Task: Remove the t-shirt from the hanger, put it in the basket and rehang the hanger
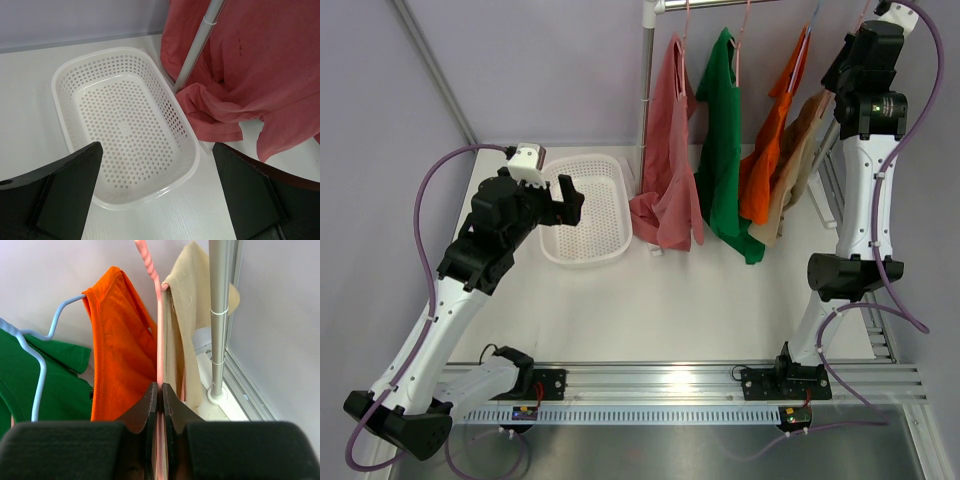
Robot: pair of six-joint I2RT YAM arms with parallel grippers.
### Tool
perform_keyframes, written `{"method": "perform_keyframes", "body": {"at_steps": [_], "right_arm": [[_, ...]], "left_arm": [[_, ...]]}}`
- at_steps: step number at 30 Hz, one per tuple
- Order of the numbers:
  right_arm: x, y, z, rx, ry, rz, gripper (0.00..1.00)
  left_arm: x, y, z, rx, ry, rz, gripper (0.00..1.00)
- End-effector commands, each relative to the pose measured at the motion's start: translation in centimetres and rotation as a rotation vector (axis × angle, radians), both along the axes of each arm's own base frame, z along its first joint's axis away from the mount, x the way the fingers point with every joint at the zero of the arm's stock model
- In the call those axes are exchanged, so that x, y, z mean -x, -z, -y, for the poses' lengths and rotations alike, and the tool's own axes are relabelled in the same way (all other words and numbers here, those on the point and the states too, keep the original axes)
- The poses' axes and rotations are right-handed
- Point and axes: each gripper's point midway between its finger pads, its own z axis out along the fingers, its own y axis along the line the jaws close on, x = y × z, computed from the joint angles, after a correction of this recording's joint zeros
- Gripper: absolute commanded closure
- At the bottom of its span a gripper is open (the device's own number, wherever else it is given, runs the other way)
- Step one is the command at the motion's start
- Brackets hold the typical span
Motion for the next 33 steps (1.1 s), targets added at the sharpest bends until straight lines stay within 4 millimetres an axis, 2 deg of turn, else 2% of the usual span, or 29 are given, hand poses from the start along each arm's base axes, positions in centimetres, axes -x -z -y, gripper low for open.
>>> {"method": "perform_keyframes", "body": {"at_steps": [1,6,10,14,15,16,17,18,19,20,21,22,23,24,25,26,27,28,29,32,33], "right_arm": [[2.5,-6.1,-0.2,0.035,-0.026,0.16,1.0],[3.4,-8.9,-0.8,0.074,-0.063,0.238,1.0],[5.2,-12.0,-1.1,0.109,-0.079,0.315,1.0],[6.5,-13.3,-2.1,0.131,-0.139,0.353,1.0],[6.3,-12.8,-2.4,0.131,-0.155,0.344,1.0],[7.5,-13.8,-2.7,0.134,-0.167,0.371,1.0],[8.0,-13.8,-2.8,0.127,-0.166,0.371,1.0],[7.8,-12.5,-2.7,0.118,-0.165,0.334,1.0],[9.7,-13.4,-2.7,0.106,-0.155,0.36,1.0],[10.4,-13.1,-2.6,0.094,-0.146,0.354,1.0],[10.2,-11.2,-2.5,0.077,-0.138,0.307,1.0],[12.5,-12.2,-2.4,0.062,-0.119,0.34,1.0],[13.3,-11.8,-2.3,0.052,-0.111,0.335,1.0],[13.3,-10.1,-2.2,0.037,-0.104,0.297,1.0],[15.5,-10.9,-2.3,0.021,-0.097,0.331,1.0],[16.3,-10.7,-2.4,0.011,-0.098,0.335,1.0],[16.4,-9.3,-2.5,-0.003,-0.099,0.306,1.0],[18.5,-10.1,-2.7,-0.022,-0.098,0.342,1.0],[19.0,-9.0,-2.8,-0.035,-0.097,0.319,1.0],[21.3,-8.8,-3.2,-0.072,-0.103,0.319,1.0],[21.8,-7.9,-3.3,-0.086,-0.102,0.284,1.0]], "left_arm": [[-0.2,-0.9,0.6,0.025,0.025,0.028,0.01],[-0.2,-1.0,0.5,0.018,0.024,0.034,0.01],[-0.2,-1.0,0.5,0.01,0.022,0.037,0.01],[-0.2,-1.1,0.5,0.008,0.024,0.041,0.01],[-0.2,-1.1,0.5,0.009,0.025,0.041,0.01],[-0.1,-1.1,0.5,0.011,0.028,0.04,0.01],[-0.1,-1.2,0.5,0.014,0.029,0.042,0.01],[-0.1,-1.2,0.6,0.014,0.032,0.042,0.01],[0.0,-1.2,0.7,0.017,0.038,0.04,0.01],[0.1,-1.3,0.8,0.02,0.046,0.042,0.01],[0.1,-1.4,1.0,0.019,0.056,0.045,0.01],[0.4,-1.5,1.9,0.023,0.112,0.043,0.01],[0.7,-1.8,2.3,0.026,0.135,0.049,0.01],[1.2,-2.3,3.3,0.032,0.177,0.06,0.01],[1.6,-2.8,3.9,0.031,0.203,0.071,0.01],[2.2,-3.4,4.4,0.034,0.227,0.09,0.01],[3.1,-4.4,5.4,0.041,0.269,0.11,0.01],[3.5,-4.9,5.7,0.045,0.279,0.124,0.01],[4.2,-5.6,5.9,0.056,0.292,0.141,0.01],[5.5,-6.8,6.5,0.087,0.324,0.158,0.01],[6.0,-6.9,6.8,0.092,0.341,0.151,0.01]]}}
